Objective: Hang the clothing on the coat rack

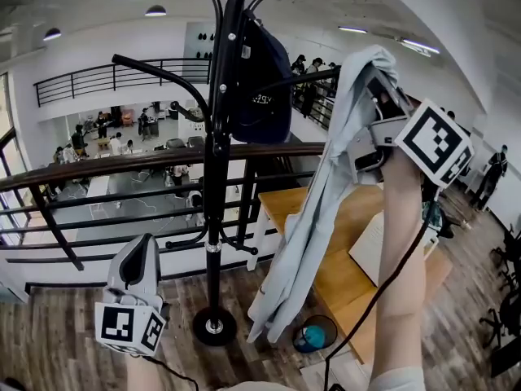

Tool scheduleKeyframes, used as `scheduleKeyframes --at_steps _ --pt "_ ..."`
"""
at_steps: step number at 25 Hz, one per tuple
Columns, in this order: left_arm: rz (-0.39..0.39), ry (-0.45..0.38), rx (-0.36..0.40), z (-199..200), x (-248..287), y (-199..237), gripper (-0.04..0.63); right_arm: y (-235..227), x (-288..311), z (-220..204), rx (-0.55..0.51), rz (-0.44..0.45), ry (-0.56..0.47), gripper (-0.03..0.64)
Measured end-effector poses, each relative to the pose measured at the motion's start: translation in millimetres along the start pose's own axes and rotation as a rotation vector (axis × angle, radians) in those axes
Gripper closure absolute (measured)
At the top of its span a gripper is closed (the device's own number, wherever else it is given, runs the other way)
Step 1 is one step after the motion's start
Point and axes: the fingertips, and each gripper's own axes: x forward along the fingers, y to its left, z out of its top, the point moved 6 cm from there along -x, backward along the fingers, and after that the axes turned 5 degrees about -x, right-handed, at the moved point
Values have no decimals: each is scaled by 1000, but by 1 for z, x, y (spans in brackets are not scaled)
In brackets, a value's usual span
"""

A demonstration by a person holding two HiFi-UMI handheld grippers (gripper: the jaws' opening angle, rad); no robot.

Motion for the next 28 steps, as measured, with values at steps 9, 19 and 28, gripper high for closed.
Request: scheduleKeyframes --at_steps 9,19,28 --pt "14 5 -9 -4 3 6 586 11 21 -1 -71 105 87 606" --pt "20 12 -14 -6 5 5 586 18 17 9 -131 244 136 607" --pt "4 11 -14 -6 7 0 586 19 19 3 -129 265 174 607"
